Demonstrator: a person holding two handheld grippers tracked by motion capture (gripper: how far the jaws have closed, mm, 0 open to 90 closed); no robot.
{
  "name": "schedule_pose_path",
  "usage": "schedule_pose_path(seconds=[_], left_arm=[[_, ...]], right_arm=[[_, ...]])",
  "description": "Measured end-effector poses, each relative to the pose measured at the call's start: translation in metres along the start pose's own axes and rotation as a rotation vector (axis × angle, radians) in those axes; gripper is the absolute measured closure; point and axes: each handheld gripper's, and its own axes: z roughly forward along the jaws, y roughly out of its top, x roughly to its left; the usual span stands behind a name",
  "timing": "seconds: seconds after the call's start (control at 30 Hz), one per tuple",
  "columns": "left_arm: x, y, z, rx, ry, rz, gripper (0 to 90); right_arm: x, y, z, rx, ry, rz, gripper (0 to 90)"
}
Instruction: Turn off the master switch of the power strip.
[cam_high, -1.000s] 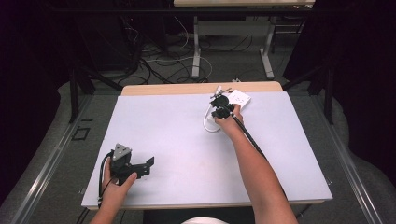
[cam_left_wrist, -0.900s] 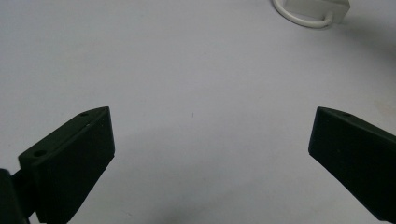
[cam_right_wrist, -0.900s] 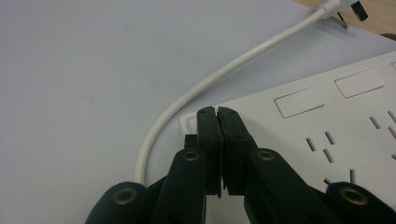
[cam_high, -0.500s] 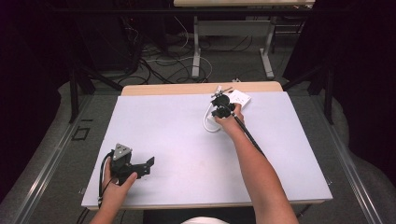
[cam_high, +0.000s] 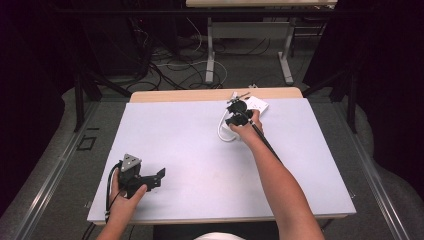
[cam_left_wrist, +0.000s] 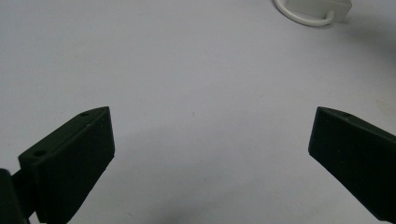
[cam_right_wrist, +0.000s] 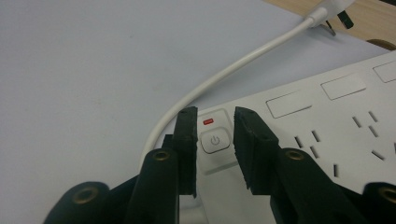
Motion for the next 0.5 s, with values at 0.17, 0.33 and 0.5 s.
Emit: schedule_pose_path(seconds=[0.17,0.33,0.5], left_arm=[[0.0,0.0,0.0,0.003,0.0,-0.001,0.8],[0.0,0.0,0.0,0.001,0.0,-0.001,0.8],[0.0,0.0,0.0,0.003,-0.001,0.001,0.8]], right_arm=[[0.002,0.001,-0.006,-0.013,0.019,0.013,61.3],[0.004,0.001,-0.013,-0.015,0.013,0.008,55.5],[0.007,0.001,-0.019,-0.025,0.031,0.009,50.3]])
